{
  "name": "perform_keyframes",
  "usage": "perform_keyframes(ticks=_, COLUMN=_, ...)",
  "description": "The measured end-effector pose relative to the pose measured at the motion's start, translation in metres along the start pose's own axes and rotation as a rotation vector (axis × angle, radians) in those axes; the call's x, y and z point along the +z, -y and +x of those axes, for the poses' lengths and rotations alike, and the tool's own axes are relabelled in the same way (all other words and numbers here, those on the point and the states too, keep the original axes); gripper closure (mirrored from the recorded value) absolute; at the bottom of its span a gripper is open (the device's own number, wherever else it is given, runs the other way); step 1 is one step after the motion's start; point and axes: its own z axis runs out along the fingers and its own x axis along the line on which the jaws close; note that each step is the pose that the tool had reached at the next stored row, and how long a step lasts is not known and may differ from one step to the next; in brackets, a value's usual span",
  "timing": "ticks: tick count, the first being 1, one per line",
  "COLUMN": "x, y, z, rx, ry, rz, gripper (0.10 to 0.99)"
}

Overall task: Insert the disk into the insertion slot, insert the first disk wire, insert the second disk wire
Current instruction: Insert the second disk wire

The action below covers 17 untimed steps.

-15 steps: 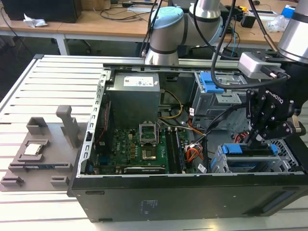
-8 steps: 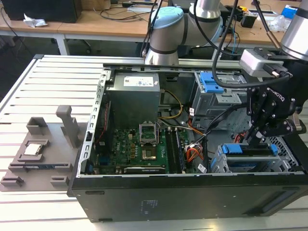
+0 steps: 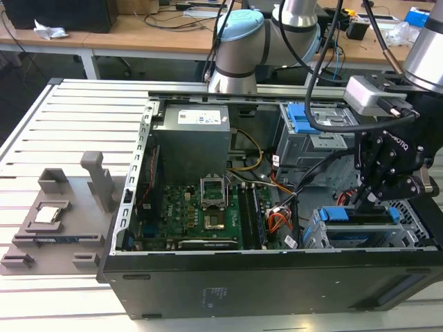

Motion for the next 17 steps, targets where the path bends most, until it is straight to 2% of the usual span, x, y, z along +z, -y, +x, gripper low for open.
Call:
perform_keyframes(ticks=4, x=0.0007, y=0.0013, z=0.0004, rx=0.0, ry=0.0007, rz=0.0, gripper=0.937)
perform_keyframes(ticks=9, x=0.0029, y=0.0015, z=0.0052, rx=0.0, ry=0.0035, rz=0.0, gripper=0.937)
perform_keyframes(ticks=17, x=0.0052, y=0.0016, z=0.005, rx=0.0, ry=0.0031, rz=0.0, gripper=0.925)
